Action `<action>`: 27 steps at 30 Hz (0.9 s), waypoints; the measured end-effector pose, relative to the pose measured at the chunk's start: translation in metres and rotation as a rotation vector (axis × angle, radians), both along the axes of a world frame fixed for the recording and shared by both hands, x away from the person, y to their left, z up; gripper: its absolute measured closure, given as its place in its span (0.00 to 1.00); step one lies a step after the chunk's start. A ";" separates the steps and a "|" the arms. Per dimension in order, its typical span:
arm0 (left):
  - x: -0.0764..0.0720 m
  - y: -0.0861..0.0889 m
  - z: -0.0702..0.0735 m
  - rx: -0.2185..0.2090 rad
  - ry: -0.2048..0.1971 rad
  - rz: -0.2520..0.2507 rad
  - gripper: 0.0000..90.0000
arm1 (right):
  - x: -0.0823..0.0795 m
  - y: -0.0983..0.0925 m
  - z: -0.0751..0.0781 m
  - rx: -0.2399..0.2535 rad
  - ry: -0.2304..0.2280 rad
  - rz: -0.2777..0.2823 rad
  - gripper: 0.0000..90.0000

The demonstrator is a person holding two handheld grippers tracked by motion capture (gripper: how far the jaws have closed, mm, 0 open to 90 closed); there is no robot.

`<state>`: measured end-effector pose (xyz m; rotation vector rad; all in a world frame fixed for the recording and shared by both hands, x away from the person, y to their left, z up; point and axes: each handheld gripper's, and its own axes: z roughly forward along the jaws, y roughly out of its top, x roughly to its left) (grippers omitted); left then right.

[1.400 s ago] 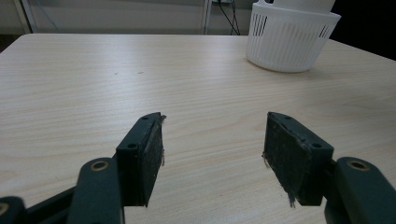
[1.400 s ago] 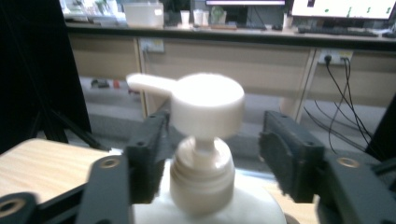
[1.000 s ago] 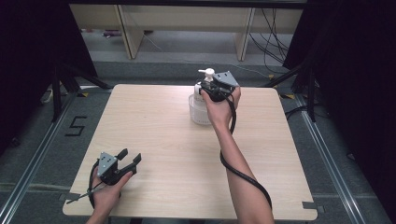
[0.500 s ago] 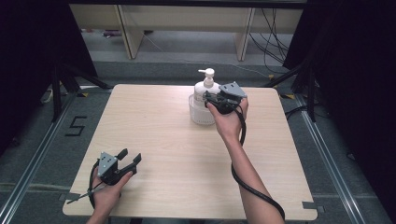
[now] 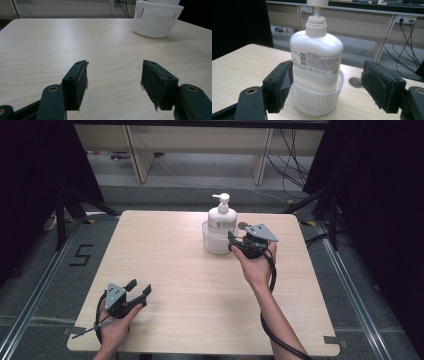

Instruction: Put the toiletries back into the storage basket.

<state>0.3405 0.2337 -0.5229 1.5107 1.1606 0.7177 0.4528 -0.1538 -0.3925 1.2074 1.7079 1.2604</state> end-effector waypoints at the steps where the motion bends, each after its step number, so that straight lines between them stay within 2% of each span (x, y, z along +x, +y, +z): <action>1: 0.000 0.000 0.000 -0.001 -0.001 0.000 0.41 | -0.002 -0.002 -0.001 -0.010 -0.008 0.014 0.29; 6: 0.000 0.000 0.000 0.004 0.000 0.003 0.41 | -0.017 -0.009 -0.008 -0.027 -0.014 0.027 0.30; 7: 0.000 0.000 0.000 0.005 0.000 0.004 0.41 | -0.019 -0.009 -0.009 -0.010 0.000 0.036 0.30; 11: -0.001 0.000 0.000 0.000 0.000 0.007 0.41 | -0.031 -0.016 -0.016 -0.002 0.010 0.053 0.31; 12: -0.001 0.000 0.000 -0.002 0.000 0.008 0.41 | -0.034 -0.018 -0.017 -0.017 0.013 0.052 0.31; 14: -0.001 0.000 0.000 0.001 0.001 0.007 0.41 | -0.040 -0.023 -0.022 -0.007 0.012 0.051 0.31; 16: -0.001 0.000 0.000 0.003 0.003 0.008 0.41 | -0.047 -0.028 -0.027 -0.005 0.031 0.043 0.31; 17: -0.001 -0.001 0.000 0.004 0.002 0.008 0.41 | -0.048 -0.031 -0.029 -0.016 0.017 0.049 0.31; 20: -0.001 -0.001 0.000 0.006 0.003 0.009 0.41 | -0.058 -0.042 -0.036 -0.020 0.037 0.046 0.31; 21: -0.001 -0.001 0.000 0.006 0.004 0.010 0.41 | -0.061 -0.044 -0.039 0.000 0.037 0.041 0.31; 22: -0.001 -0.001 0.000 0.007 0.004 0.011 0.41 | -0.063 -0.048 -0.041 -0.016 0.021 0.045 0.32; 24: 0.000 -0.001 0.000 0.004 -0.003 0.009 0.41 | -0.068 -0.054 -0.047 -0.003 0.030 0.049 0.32; 25: 0.000 -0.001 0.000 0.006 -0.003 0.008 0.41 | -0.070 -0.057 -0.049 -0.016 0.027 0.044 0.33; 26: -0.001 -0.001 0.000 0.011 0.005 0.012 0.41 | -0.072 -0.059 -0.053 0.001 0.031 0.044 0.33; 27: -0.001 -0.002 0.000 0.011 0.002 0.011 0.41 | -0.074 -0.063 -0.056 -0.023 0.022 0.049 0.34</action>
